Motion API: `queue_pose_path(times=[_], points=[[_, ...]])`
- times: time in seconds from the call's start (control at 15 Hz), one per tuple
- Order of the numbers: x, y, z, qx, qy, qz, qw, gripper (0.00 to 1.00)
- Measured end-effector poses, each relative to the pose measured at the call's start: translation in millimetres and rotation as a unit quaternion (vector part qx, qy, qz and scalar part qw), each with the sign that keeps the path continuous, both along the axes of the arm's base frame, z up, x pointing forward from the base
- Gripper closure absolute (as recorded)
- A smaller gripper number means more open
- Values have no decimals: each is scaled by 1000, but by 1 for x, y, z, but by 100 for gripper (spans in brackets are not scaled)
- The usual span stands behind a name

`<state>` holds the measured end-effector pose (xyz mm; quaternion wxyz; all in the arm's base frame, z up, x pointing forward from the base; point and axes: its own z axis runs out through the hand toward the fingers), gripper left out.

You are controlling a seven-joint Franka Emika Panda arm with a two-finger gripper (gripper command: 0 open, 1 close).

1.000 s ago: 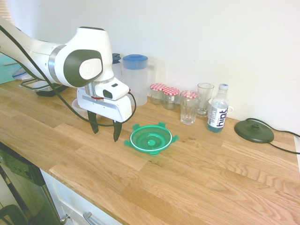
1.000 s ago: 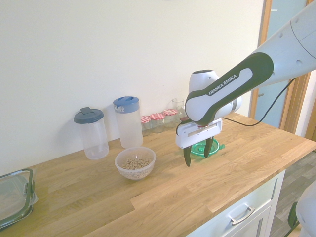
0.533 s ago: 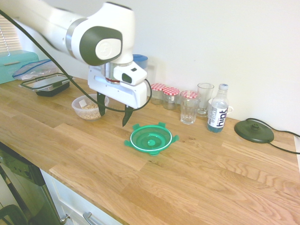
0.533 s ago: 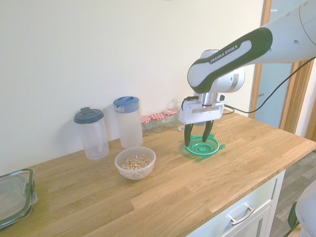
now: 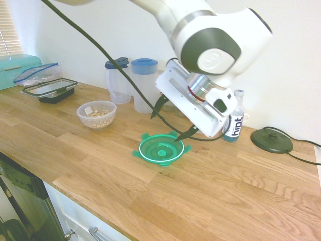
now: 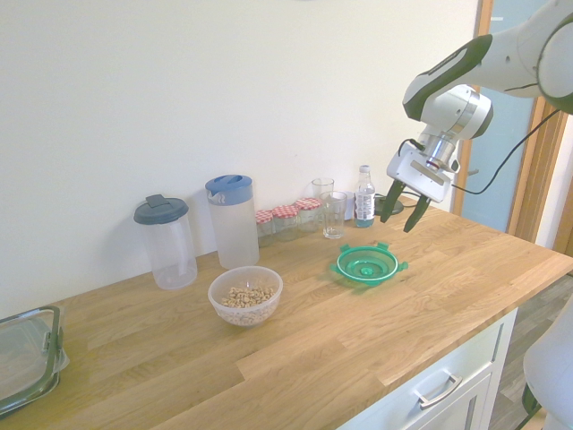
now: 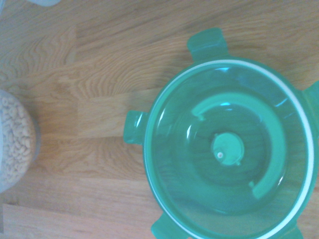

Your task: Cover the lid of food container

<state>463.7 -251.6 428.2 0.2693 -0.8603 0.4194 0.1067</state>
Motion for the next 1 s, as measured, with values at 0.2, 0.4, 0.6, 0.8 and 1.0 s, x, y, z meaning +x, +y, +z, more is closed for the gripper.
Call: queue_pose_path(times=[0.2,0.4,0.6,0.8,1.0], points=[[12,-25,-19,33,5,-11,999,0],[21,-48,-45,75,3,-19,997,0],[34,-52,-76,96,10,-20,995,0],[43,-43,-99,117,12,-16,993,0],[51,-34,-116,130,13,-12,991,0]])
